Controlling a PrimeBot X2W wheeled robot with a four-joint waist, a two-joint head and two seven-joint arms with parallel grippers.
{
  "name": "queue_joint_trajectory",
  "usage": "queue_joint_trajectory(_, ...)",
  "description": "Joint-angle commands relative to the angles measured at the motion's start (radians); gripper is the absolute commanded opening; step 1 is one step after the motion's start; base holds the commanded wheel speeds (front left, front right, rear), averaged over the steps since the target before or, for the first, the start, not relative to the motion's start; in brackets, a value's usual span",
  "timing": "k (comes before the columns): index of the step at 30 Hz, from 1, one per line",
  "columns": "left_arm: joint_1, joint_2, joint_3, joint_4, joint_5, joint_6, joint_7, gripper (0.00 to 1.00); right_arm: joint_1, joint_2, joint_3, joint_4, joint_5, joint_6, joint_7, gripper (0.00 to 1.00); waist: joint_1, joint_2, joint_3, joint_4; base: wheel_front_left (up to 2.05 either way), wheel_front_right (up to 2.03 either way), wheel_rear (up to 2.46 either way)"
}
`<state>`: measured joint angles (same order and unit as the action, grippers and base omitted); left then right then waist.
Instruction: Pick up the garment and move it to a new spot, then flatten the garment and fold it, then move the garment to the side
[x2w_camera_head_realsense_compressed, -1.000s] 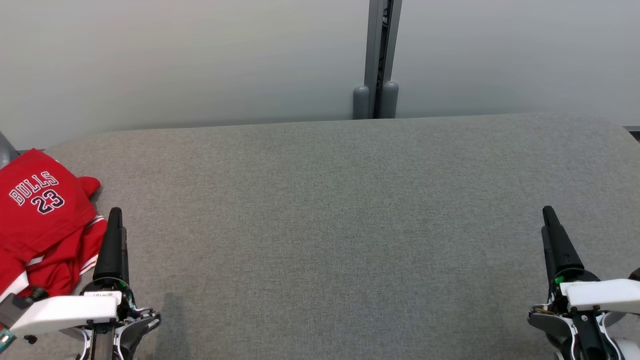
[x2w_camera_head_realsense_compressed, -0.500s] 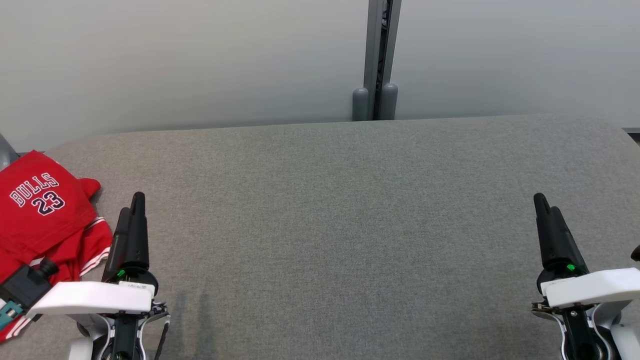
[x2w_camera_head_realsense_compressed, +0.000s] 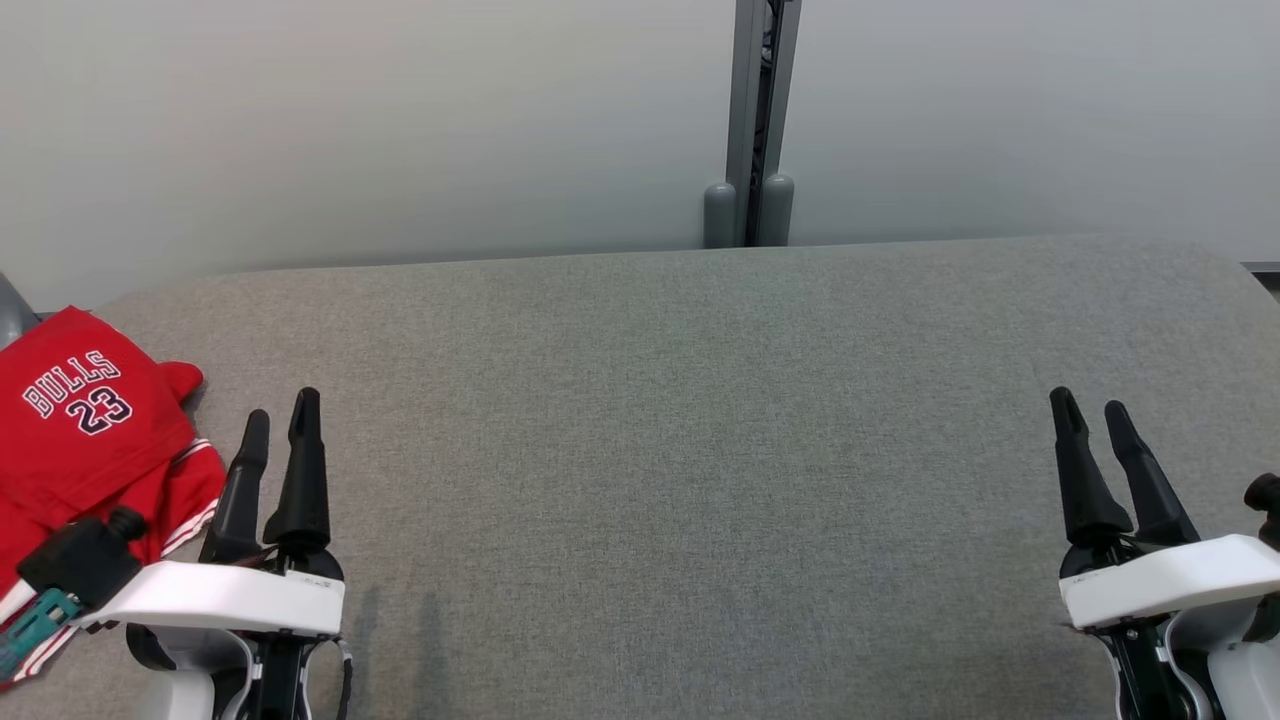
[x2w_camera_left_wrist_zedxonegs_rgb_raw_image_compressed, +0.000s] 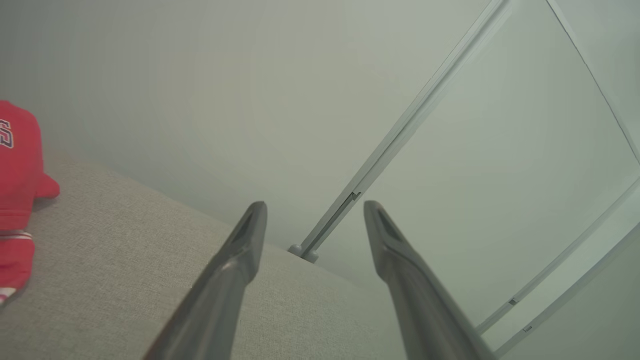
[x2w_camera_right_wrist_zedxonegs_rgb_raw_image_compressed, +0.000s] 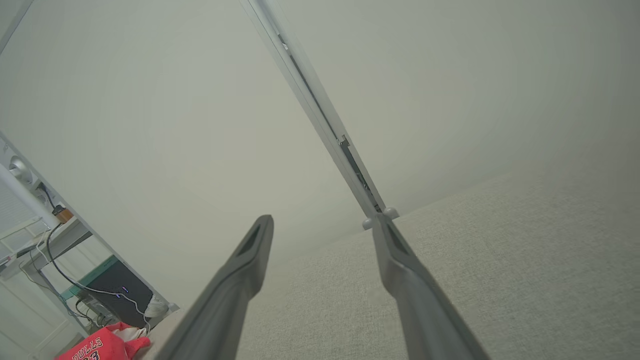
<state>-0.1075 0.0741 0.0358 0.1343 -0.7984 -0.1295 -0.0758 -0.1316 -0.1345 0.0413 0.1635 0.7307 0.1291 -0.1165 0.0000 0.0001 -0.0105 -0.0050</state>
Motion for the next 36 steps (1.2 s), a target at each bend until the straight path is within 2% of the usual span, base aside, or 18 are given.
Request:
queue_joint_trajectory(1,-0.013,0.007,-0.005,-0.008,0.03,-0.001,-0.01,1.0,-0.007,-0.014,0.0,-0.01,-0.032,0.002,-0.013,1.0,0.0,-0.0001,-0.001,0.0,0.0,0.0,0.0)
queue_joint_trajectory(19,-0.017,0.015,-0.025,0.089,0.279,0.004,-0.07,1.0,-0.018,-0.011,-0.012,0.075,-0.295,0.002,-0.058,1.0,0.0,-0.0001,-0.012,-0.001,0.0,0.0,0.0)
queue_joint_trajectory(36,-0.019,0.016,-0.019,0.149,0.443,0.015,-0.112,1.0,-0.001,0.011,-0.028,0.105,-0.45,0.002,-0.092,1.0,0.0,-0.0001,-0.02,-0.004,0.0,0.0,0.0)
